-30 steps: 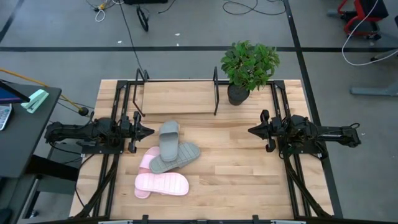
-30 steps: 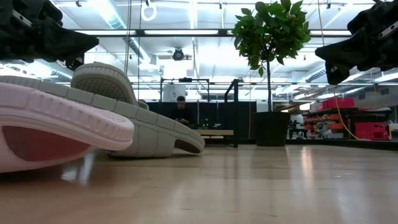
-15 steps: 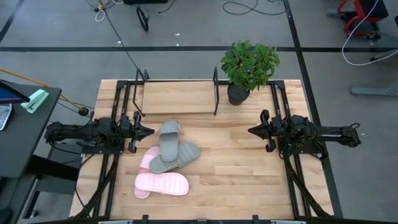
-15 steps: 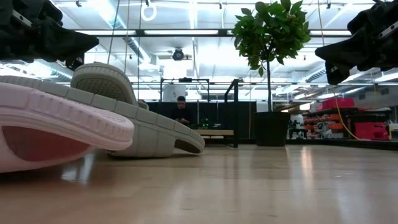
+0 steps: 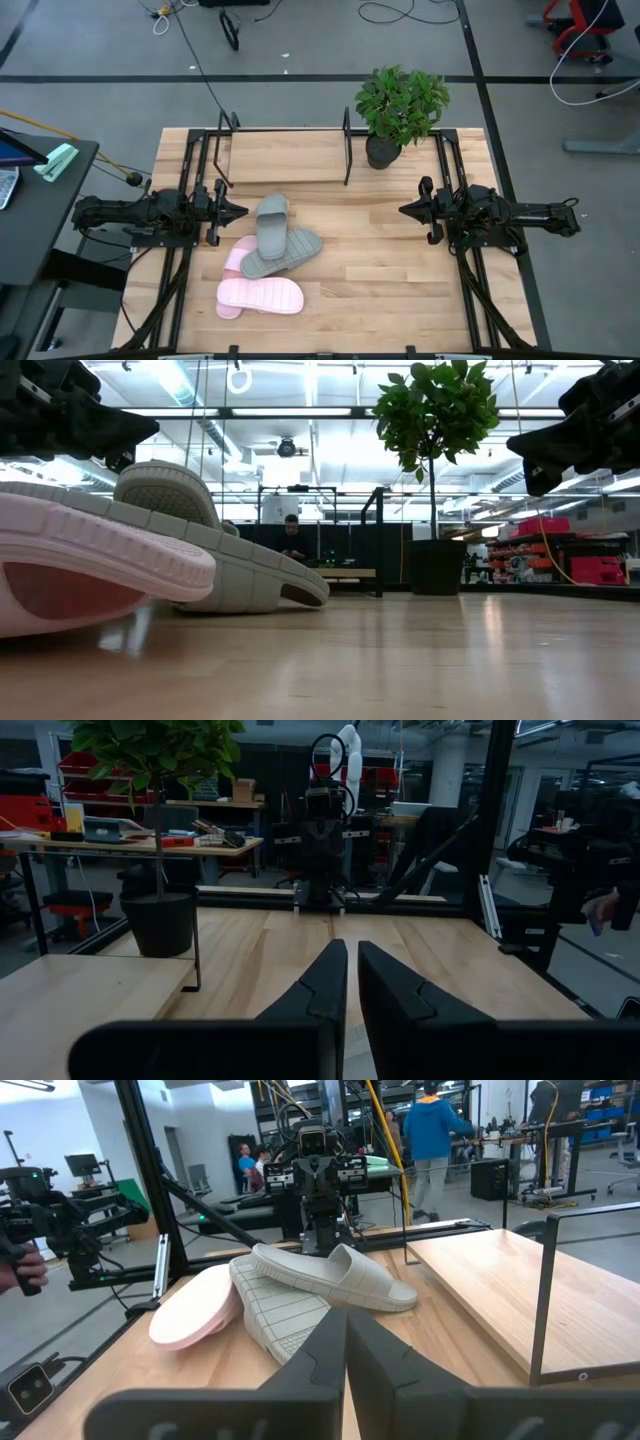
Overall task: Pick and place slides into the shelf
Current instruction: Put the top gray slipper on the shelf
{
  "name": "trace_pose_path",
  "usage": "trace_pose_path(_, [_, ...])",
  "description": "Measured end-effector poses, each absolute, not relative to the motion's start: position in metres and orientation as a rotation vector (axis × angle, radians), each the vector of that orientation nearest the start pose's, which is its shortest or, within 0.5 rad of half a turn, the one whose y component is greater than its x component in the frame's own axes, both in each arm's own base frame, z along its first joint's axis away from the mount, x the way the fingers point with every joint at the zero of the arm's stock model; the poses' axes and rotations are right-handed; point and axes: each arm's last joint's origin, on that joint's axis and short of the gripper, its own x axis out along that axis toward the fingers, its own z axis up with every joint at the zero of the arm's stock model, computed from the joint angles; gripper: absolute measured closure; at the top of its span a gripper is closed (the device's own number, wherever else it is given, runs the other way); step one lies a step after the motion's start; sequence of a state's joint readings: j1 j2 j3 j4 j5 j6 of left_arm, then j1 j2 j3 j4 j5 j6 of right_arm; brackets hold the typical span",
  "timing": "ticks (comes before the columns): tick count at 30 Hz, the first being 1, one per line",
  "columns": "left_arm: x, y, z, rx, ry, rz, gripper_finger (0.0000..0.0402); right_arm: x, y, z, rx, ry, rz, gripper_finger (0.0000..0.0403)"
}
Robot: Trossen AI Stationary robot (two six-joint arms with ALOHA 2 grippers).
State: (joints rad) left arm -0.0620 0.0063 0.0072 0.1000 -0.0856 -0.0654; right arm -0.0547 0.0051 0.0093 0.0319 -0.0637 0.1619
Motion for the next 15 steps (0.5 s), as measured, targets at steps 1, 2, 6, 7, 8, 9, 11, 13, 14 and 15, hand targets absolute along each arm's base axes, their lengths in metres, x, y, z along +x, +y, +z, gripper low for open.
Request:
trace_pose_path(1, [0.0970,-0.0035,0.1751,-0.073,-0.101,0.020,0.0371,0.0973,-0.0034,0.1693,0.160,-0.035,0.012,0.0385])
trace_pose_path(2, [0.0970,-0.0035,0.1752,-0.074,-0.102,0.020,0.0373,0.0973,-0.0034,0.1694,0.160,-0.035,0.012,0.0385])
trace_pose_path(6, [0.0970,-0.0035,0.1751,-0.074,-0.102,0.020,0.0378,0.0973,-0.0035,0.1693,0.160,-0.035,0.012,0.0385])
trace_pose_path(7, [0.0970,-0.0035,0.1751,-0.073,-0.102,0.020,0.0378,0.0973,-0.0035,0.1693,0.160,-0.035,0.012,0.0385])
trace_pose_path(8, [0.0970,-0.0035,0.1751,-0.073,-0.102,0.020,0.0377,0.0973,-0.0035,0.1693,0.160,-0.035,0.012,0.0385])
trace_pose_path(9, [0.0970,-0.0035,0.1750,-0.073,-0.101,0.020,0.0375,0.0973,-0.0034,0.1692,0.160,-0.035,0.012,0.0385])
trace_pose_path(11, [0.0970,-0.0035,0.1751,-0.074,-0.101,0.020,0.0372,0.0973,-0.0034,0.1694,0.160,-0.035,0.012,0.0385])
trace_pose_path(13, [0.0970,-0.0035,0.1751,-0.073,-0.102,0.020,0.0368,0.0973,-0.0034,0.1694,0.160,-0.035,0.012,0.0385])
trace_pose_path(14, [0.0970,-0.0035,0.1752,-0.073,-0.102,0.020,0.0366,0.0973,-0.0035,0.1693,0.160,-0.035,0.012,0.0385])
trace_pose_path(15, [0.0970,-0.0035,0.1751,-0.073,-0.102,0.020,0.0365,0.0973,-0.0035,0.1693,0.160,-0.035,0.012,0.0385])
